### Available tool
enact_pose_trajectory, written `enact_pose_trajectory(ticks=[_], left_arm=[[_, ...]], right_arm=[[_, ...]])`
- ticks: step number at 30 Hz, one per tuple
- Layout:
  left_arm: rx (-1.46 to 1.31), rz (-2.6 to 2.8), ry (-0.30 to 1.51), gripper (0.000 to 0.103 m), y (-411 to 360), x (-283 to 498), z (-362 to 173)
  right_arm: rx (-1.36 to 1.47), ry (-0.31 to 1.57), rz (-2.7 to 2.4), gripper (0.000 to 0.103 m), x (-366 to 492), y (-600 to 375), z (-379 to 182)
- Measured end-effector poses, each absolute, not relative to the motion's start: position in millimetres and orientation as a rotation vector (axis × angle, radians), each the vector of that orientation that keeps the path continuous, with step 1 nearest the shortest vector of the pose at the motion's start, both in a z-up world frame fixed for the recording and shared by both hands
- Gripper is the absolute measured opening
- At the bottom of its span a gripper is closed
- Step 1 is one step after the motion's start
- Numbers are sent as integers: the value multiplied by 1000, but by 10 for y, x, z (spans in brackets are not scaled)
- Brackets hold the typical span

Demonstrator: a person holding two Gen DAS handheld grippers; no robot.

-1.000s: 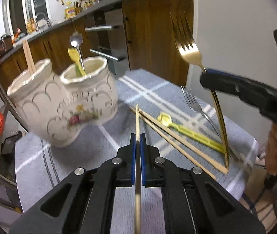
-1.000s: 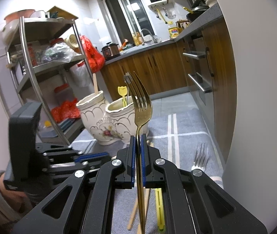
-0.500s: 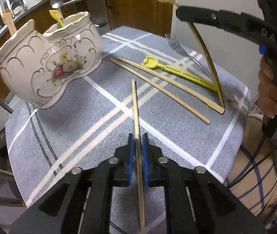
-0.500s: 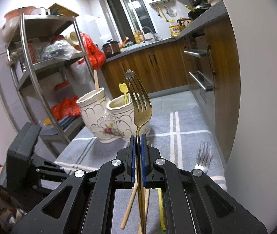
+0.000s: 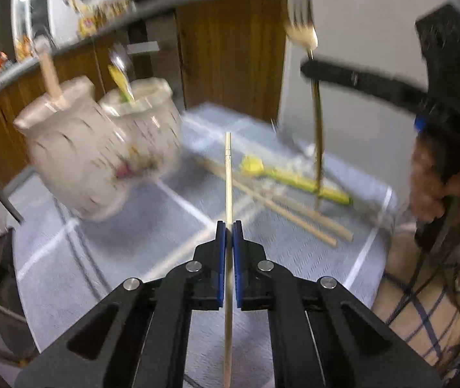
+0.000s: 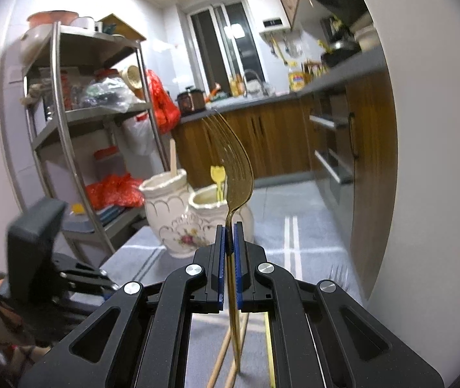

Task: Organize utensils
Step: 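Lift the chopstick toward the larger cup while the right tool carries the gold fork toward the smaller cup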

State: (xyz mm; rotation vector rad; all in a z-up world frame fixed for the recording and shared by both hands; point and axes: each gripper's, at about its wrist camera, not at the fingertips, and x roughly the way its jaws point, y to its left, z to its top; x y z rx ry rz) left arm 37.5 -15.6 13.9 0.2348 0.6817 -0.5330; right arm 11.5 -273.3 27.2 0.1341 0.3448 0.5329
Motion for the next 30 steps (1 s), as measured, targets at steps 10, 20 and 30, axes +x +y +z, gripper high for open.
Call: enact_pose_trajectory(ticks=[10,20,30], left_arm=[[47,-450,309,4,373,130,490],[-128,-422,145,4,761,427,863],[-203,-396,80,4,937,1041,1174]], right_arm=[[35,282,493,6,131,-2447,415],[29,249,516,6,403,-2180,701],[38,184,520,5,829,-1929,1069]])
